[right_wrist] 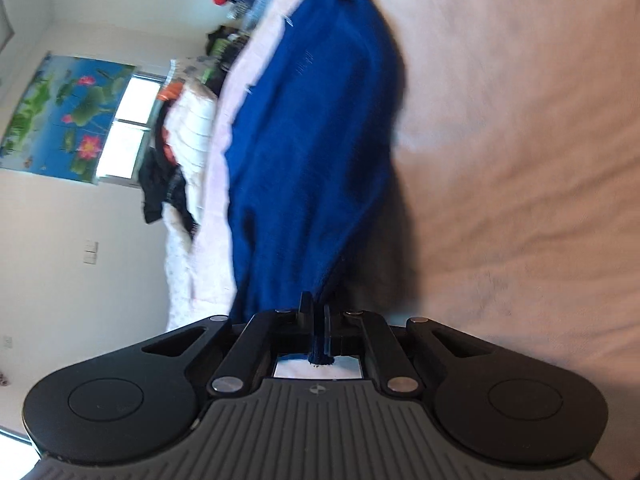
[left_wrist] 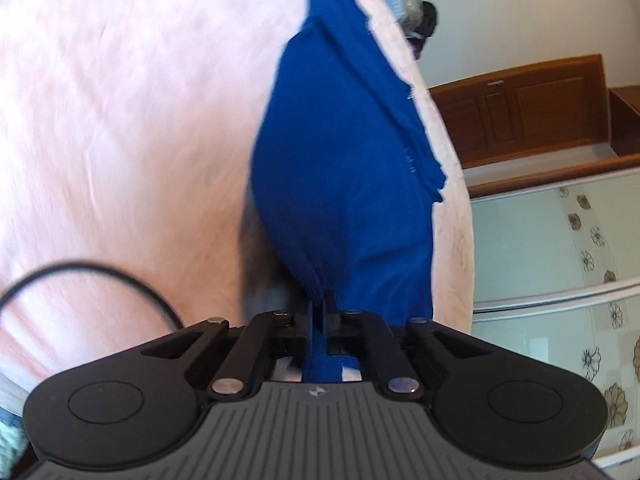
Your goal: Fold small clothes
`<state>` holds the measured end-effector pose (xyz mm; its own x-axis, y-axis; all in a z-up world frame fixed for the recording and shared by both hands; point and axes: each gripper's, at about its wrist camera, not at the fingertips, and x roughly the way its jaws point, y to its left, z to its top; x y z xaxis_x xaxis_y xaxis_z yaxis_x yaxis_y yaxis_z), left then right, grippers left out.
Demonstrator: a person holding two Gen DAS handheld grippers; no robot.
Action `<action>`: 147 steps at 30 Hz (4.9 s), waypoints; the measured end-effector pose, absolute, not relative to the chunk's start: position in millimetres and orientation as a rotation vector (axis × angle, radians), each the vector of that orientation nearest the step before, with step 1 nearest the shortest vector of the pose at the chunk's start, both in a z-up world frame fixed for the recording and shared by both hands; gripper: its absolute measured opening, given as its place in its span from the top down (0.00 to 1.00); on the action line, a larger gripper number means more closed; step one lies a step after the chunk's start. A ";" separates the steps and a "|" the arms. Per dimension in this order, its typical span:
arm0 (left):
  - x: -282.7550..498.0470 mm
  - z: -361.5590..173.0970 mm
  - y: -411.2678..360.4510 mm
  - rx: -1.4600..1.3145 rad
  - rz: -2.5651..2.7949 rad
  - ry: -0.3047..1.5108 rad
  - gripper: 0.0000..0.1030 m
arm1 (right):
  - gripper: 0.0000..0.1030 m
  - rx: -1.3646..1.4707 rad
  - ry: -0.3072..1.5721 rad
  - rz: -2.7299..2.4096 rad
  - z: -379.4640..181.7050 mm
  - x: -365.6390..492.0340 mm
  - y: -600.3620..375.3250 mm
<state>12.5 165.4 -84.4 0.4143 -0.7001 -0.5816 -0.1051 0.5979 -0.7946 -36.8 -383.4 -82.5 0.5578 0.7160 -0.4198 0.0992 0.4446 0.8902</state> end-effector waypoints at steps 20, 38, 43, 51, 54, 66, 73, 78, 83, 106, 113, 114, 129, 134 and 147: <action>0.1 -111.9 169.5 -0.927 -0.402 1.105 0.38 | 0.48 1.107 0.996 0.389 -124.1 -49.8 -418.7; 6.2 -105.9 154.0 -0.691 -0.332 1.234 0.96 | 0.93 0.935 1.093 0.381 -117.8 -54.0 -419.4; 5.6 -106.4 155.4 -0.683 -0.331 1.231 0.95 | 0.82 0.965 1.072 0.387 -122.3 -54.3 -418.0; 9.0 -95.8 137.5 -0.583 -0.289 1.248 0.92 | 0.55 1.070 1.018 0.404 -121.6 -51.0 -419.3; 9.2 -89.5 126.8 -0.518 -0.254 1.250 0.92 | 0.94 0.982 1.049 0.385 -124.5 -47.6 -409.8; -9.4 -77.6 104.9 -0.279 -0.202 1.194 0.92 | 0.95 0.878 1.048 0.370 -112.5 -52.1 -412.5; -13.8 -76.8 112.8 -0.306 -0.243 1.178 0.92 | 0.89 0.920 1.048 0.365 -118.9 -53.9 -414.9; -13.2 -89.0 142.6 -0.530 -0.270 1.182 0.92 | 0.90 1.005 1.047 0.362 -128.5 -56.1 -421.9; -11.3 -94.3 145.0 -0.607 -0.289 1.173 0.91 | 0.86 1.074 1.033 0.364 -134.2 -59.9 -425.7; -2.4 -96.2 135.5 -0.592 -0.310 1.171 0.95 | 0.93 1.092 1.042 0.417 -135.9 -48.0 -428.5; 11.7 -81.6 153.7 -0.728 -0.372 1.148 0.95 | 0.91 1.141 0.952 0.489 -111.4 -46.9 -432.3; 16.8 -78.2 155.9 -0.749 -0.378 1.135 0.95 | 0.91 1.147 0.931 0.507 -105.2 -42.5 -432.3; 171.0 -11.2 166.4 -0.888 -0.454 0.856 0.95 | 0.90 1.266 0.641 0.629 -51.9 116.4 -455.9; 272.3 -12.3 154.2 -0.943 -0.406 0.827 0.96 | 0.90 1.355 0.591 0.592 -61.9 210.7 -469.2; 328.7 -5.8 91.0 -0.189 -0.243 0.650 0.90 | 0.65 1.333 0.745 0.389 -126.8 346.6 -472.4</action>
